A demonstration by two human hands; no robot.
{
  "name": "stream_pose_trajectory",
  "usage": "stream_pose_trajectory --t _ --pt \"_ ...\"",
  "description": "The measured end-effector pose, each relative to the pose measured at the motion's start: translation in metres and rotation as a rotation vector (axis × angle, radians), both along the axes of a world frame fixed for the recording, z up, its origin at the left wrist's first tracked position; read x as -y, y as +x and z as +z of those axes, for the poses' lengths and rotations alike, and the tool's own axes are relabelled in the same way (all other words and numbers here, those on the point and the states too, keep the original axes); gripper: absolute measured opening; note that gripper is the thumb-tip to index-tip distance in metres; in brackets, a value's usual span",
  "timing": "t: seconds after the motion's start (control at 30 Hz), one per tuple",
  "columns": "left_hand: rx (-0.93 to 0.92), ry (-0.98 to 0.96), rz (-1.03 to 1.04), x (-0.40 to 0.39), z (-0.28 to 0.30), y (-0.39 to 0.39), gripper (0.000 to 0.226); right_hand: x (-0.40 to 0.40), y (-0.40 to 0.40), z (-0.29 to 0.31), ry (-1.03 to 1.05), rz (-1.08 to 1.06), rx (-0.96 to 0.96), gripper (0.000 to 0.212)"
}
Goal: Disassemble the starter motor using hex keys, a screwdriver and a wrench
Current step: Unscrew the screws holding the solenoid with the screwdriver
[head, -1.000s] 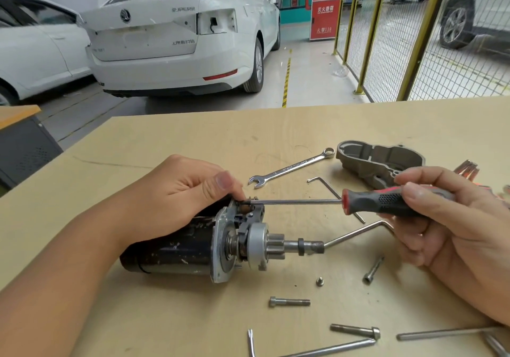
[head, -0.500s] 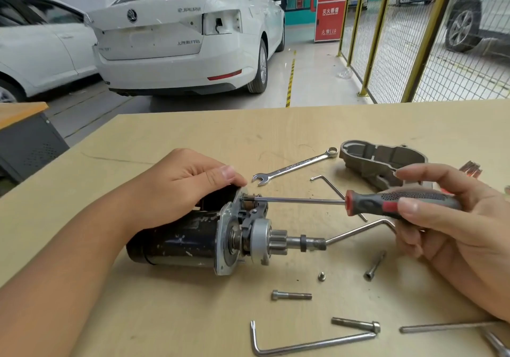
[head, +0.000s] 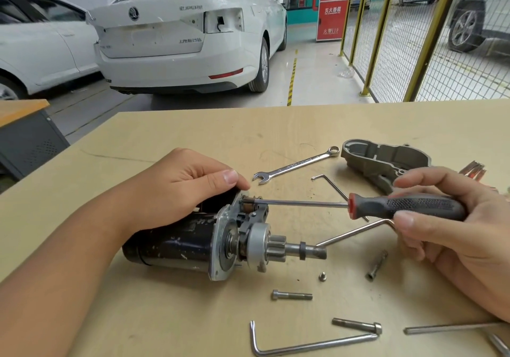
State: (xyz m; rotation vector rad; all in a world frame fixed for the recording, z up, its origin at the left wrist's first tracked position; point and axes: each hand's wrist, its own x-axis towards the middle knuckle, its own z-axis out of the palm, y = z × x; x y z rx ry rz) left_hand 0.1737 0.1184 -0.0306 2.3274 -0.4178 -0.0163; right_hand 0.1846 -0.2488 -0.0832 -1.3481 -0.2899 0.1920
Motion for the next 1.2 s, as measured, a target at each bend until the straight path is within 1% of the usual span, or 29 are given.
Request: stream_pose_trajectory --t 0.07,0.13,0.23,0.33,0.4,0.47,0.6,0.7,0.8,0.9,1.03,1.13,1.2 --pt "0.004 0.011 -0.004 0.000 0.000 0.000 0.029 -0.002 0.000 0.002 -0.008 -0.007 -0.008 0.073" --pt "0.010 0.019 -0.009 0.001 0.000 -0.001 0.035 -0.005 0.000 0.005 -0.017 -0.023 -0.030 0.071" --pt "0.014 0.023 -0.011 0.002 0.001 -0.002 0.042 -0.006 0.000 0.008 -0.059 -0.069 -0.077 0.077" --pt "0.011 0.050 -0.024 0.003 0.001 -0.002 0.045 -0.003 0.001 0.007 -0.031 -0.073 -0.043 0.072" --pt "0.003 0.066 -0.031 0.005 0.001 -0.003 0.051 -0.001 0.001 0.004 0.026 -0.046 -0.033 0.067" --pt "-0.012 0.074 -0.035 0.006 0.001 -0.003 0.063 0.000 0.003 0.001 0.064 -0.013 -0.026 0.067" --pt "-0.001 0.097 -0.033 0.008 0.002 -0.004 0.076 -0.005 0.001 0.007 -0.005 -0.008 -0.052 0.071" --pt "0.012 0.109 -0.023 0.009 0.002 -0.005 0.079 -0.004 -0.001 0.008 -0.050 -0.060 -0.047 0.074" --pt "0.024 0.152 -0.018 0.011 0.003 -0.007 0.080 -0.002 -0.001 0.005 0.020 -0.030 -0.018 0.067" --pt "0.073 0.206 -0.037 0.012 0.004 -0.009 0.079 -0.001 0.001 0.005 0.065 0.021 -0.037 0.070" --pt "0.040 0.296 -0.039 0.014 0.007 -0.010 0.088 -0.006 0.000 0.008 -0.062 -0.014 -0.055 0.071" --pt "0.031 0.286 -0.027 0.016 0.010 -0.011 0.086 -0.009 -0.001 0.007 -0.069 -0.075 -0.065 0.073" --pt "0.009 0.251 -0.007 0.018 0.011 -0.013 0.093 -0.010 -0.001 0.008 -0.029 -0.094 -0.088 0.074"
